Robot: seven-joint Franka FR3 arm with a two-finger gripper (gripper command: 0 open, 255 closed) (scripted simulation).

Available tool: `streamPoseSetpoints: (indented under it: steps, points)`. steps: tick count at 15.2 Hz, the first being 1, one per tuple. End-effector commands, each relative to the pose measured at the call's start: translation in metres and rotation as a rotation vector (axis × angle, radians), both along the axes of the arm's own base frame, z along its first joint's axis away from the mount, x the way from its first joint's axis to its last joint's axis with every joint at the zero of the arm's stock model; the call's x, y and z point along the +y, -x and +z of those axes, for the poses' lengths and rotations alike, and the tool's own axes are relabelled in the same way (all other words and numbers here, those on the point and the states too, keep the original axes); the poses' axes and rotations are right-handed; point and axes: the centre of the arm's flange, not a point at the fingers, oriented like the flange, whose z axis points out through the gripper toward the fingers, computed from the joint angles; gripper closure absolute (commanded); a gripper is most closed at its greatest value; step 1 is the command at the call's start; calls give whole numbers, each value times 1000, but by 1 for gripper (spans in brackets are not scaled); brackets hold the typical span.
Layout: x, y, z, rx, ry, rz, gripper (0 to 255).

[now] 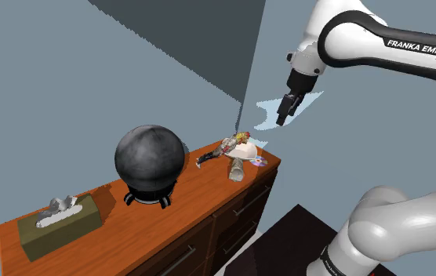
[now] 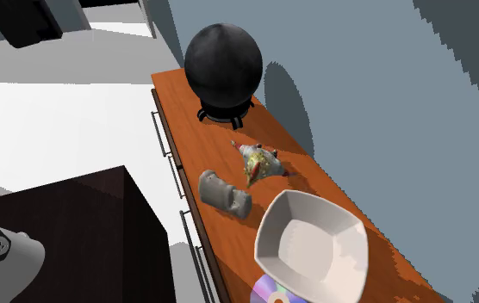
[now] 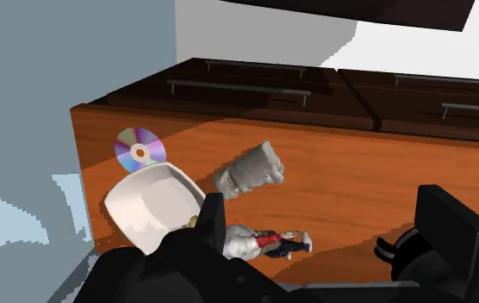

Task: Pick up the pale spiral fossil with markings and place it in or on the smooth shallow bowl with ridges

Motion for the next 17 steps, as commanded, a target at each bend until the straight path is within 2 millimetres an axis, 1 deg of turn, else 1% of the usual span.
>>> streamPoseSetpoints:
  steps: [1,9,17]
  points:
    - [0,0,0,0,0,0,0]
    - [-22,-73,-81,45,-59,-162,0]
    - [-50,-138,-167,89,-118,-323,0]
